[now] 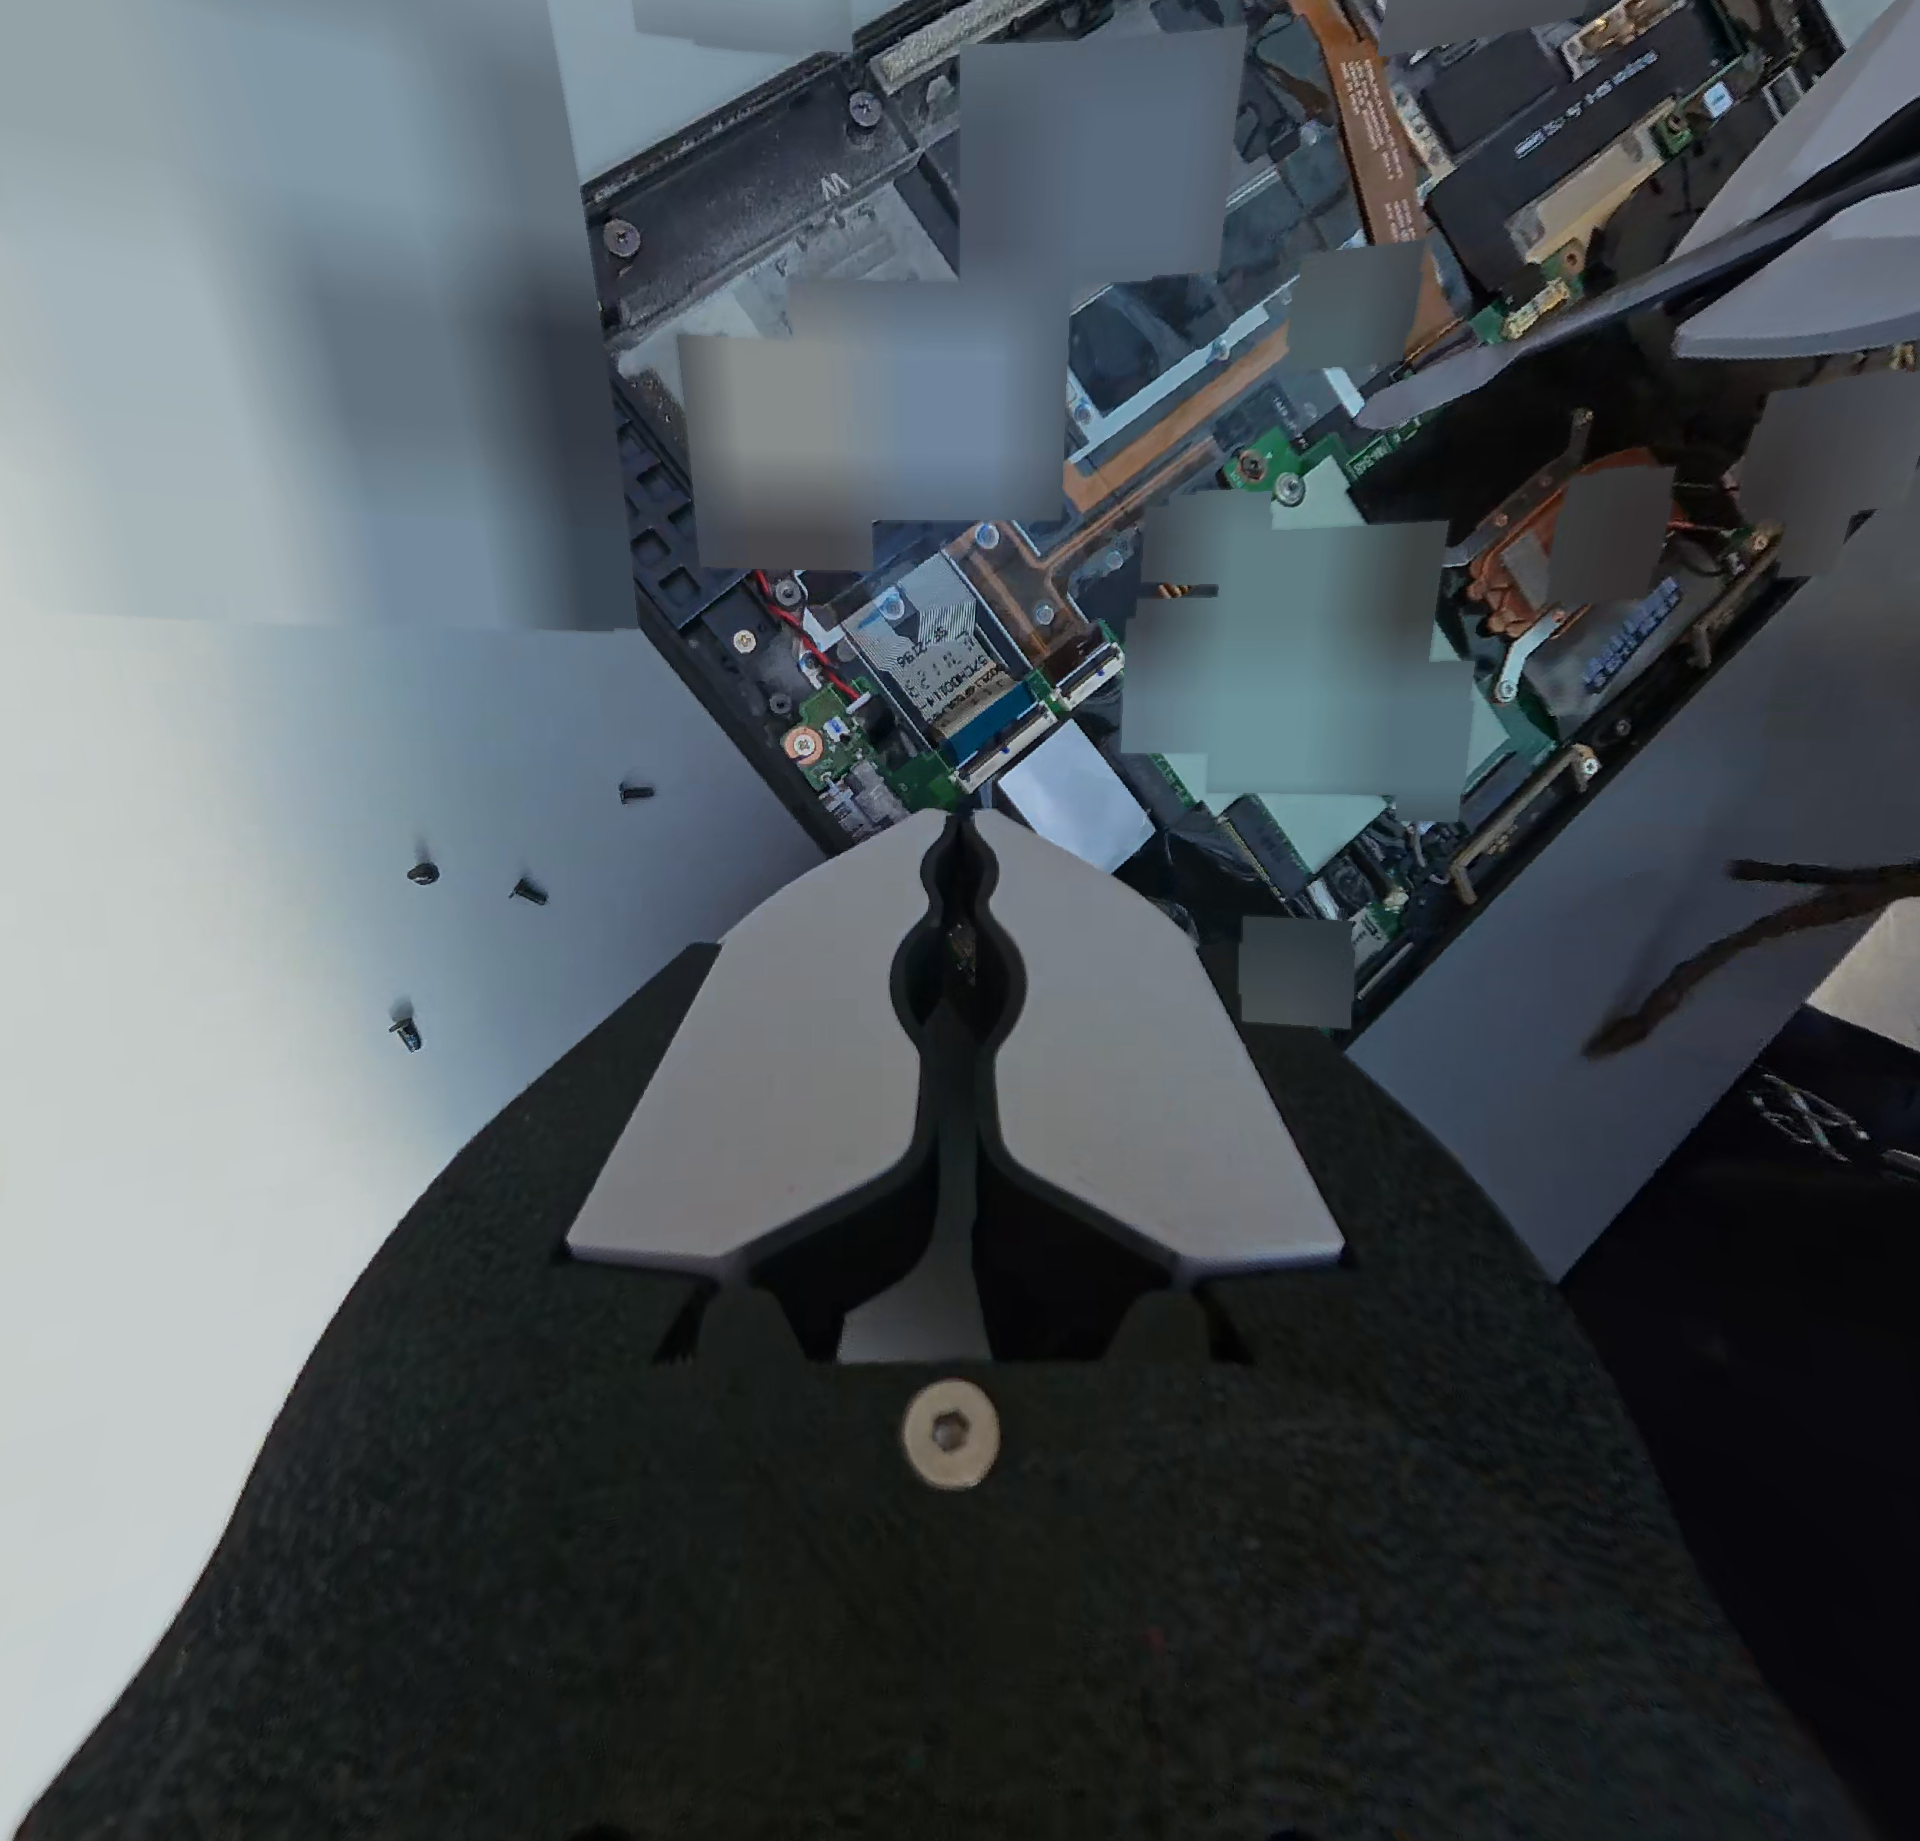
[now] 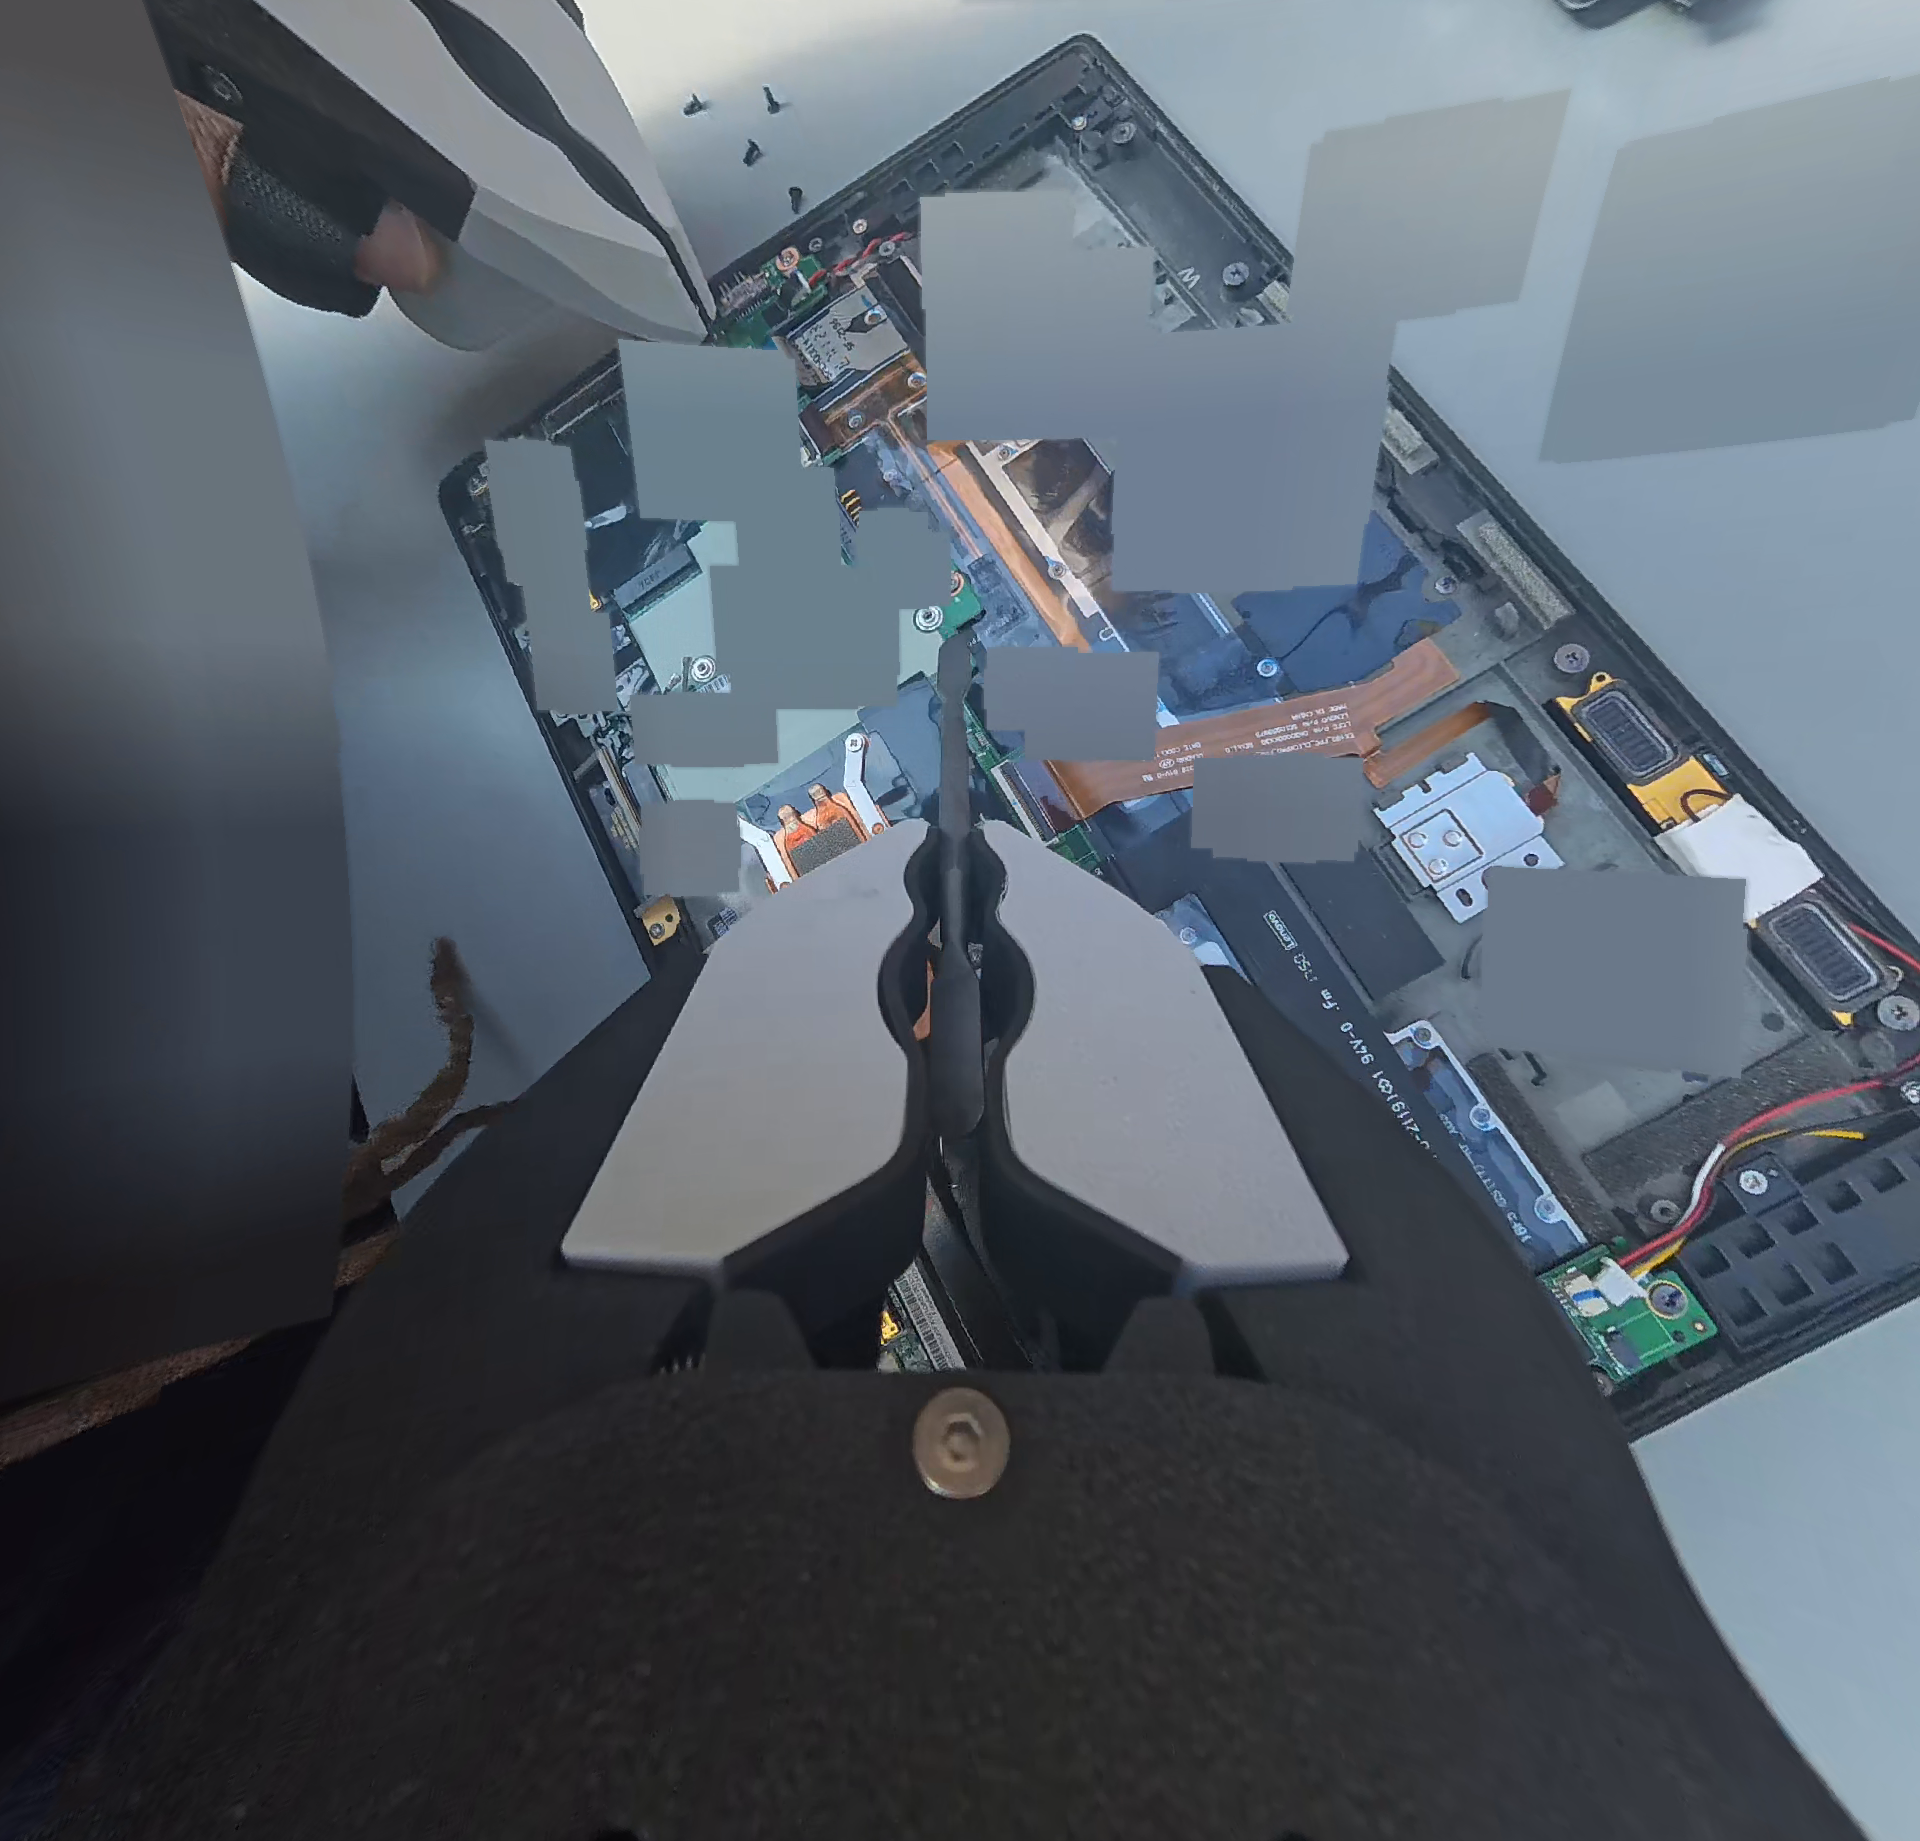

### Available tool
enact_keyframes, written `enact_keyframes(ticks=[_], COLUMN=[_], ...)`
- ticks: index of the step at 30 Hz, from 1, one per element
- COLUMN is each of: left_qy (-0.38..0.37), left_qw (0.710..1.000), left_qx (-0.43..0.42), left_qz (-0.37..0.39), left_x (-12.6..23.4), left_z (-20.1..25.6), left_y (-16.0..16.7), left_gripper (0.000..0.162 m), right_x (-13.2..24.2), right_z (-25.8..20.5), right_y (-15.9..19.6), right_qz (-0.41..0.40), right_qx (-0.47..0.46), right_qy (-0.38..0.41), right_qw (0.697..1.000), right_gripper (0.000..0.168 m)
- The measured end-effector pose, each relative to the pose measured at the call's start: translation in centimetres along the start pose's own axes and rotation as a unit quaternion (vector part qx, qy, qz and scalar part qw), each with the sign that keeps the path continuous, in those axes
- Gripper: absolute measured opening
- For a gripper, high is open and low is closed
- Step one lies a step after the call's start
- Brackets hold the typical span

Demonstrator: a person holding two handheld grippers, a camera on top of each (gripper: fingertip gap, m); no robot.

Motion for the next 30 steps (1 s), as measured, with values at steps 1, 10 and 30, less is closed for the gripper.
enact_keyframes(ticks=[1,10,30], left_qy=[-0.002,-0.009,-0.01], left_qw=[1.0,1.0,1.0], left_qx=[0.0,-0.013,-0.018], left_qz=[-0.002,-0.012,-0.017], left_x=[-0.1,-0.7,-1.0], left_z=[0.1,1.1,1.4], left_y=[-0.1,-0.9,-1.3], left_gripper=[0.0,0.0,0.0], right_x=[0.1,0.8,0.9], right_z=[0.1,0.2,0.3], right_y=[0.1,0.9,1.5], right_qz=[0.001,0.009,0.002], right_qx=[0.0,0.0,0.004], right_qy=[-0.001,-0.004,-0.009], right_qw=[1.0,1.0,1.0], right_gripper=[0.004,0.004,0.004])
Point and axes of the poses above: each gripper's, where its closed fingertips meet, x back along the fingers, y out of its underside, z = x × y across the jaws, the point moved 3 cm from there along x, back along the fingers, and after that the axes turned 1 degree about -x, right-handed, at the moved point
